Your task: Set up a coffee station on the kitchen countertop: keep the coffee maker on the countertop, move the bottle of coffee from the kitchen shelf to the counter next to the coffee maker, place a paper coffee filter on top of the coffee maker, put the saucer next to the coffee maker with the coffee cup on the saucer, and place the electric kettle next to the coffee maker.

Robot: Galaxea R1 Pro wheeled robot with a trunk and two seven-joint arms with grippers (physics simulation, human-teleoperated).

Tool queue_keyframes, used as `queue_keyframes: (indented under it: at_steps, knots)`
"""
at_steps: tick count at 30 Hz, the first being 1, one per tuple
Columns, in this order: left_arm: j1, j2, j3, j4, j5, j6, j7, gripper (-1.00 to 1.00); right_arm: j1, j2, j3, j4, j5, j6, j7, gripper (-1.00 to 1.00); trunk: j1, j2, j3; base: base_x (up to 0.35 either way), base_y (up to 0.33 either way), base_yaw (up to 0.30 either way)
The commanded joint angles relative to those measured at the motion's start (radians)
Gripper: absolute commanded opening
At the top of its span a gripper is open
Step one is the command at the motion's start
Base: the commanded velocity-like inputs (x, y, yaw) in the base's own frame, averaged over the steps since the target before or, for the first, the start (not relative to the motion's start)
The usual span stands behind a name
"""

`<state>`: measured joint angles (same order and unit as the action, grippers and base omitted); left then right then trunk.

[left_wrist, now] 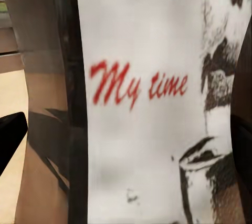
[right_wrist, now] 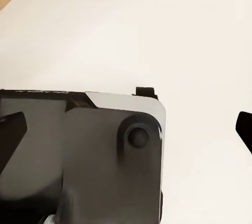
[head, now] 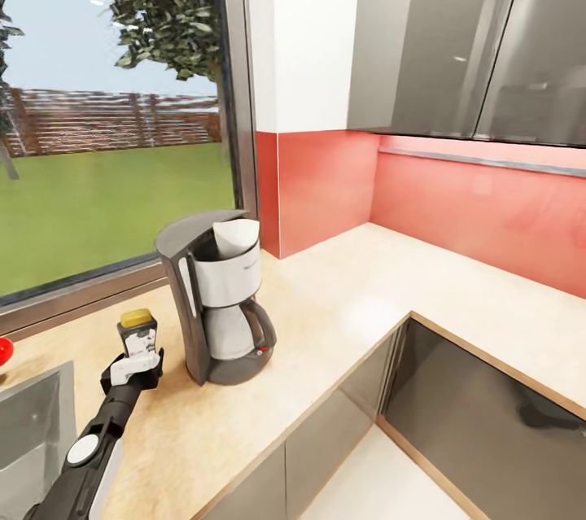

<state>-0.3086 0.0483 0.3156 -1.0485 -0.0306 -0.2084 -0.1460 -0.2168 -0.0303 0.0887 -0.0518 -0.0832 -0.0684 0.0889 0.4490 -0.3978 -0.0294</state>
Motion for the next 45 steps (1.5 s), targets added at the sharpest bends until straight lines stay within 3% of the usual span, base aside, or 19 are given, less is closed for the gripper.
queue_keyframes:
  at_steps: [1, 29, 30, 45]
  knots:
    - [-0.001, -0.001, 0.002, 0.0, -0.003, -0.003, -0.006, -1.0, -0.001, 0.0, 0.008, 0.001, -0.009, -0.004, 0.003, 1.0, 0.001, -0.002, -0.002, 0.213, 0.0, 0.0]
    - [-0.001, -0.002, 0.004, 0.003, 0.0, -0.006, -0.004, -1.0, -0.001, 0.001, 0.009, 0.001, -0.009, -0.004, 0.002, 1.0, 0.001, -0.002, -0.002, 0.03, 0.0, 0.0]
    - [-0.001, -0.002, 0.004, 0.004, 0.0, -0.006, -0.004, 1.0, -0.001, 0.001, 0.009, 0.001, -0.009, -0.004, 0.002, 1.0, 0.001, -0.002, -0.002, 0.0, 0.0, 0.0]
    - [0.0, -0.002, 0.004, 0.004, 0.0, -0.008, 0.006, 1.0, -0.001, 0.001, 0.008, 0.001, -0.009, -0.004, 0.002, 1.0, 0.001, -0.002, -0.002, 0.0, 0.0, 0.0]
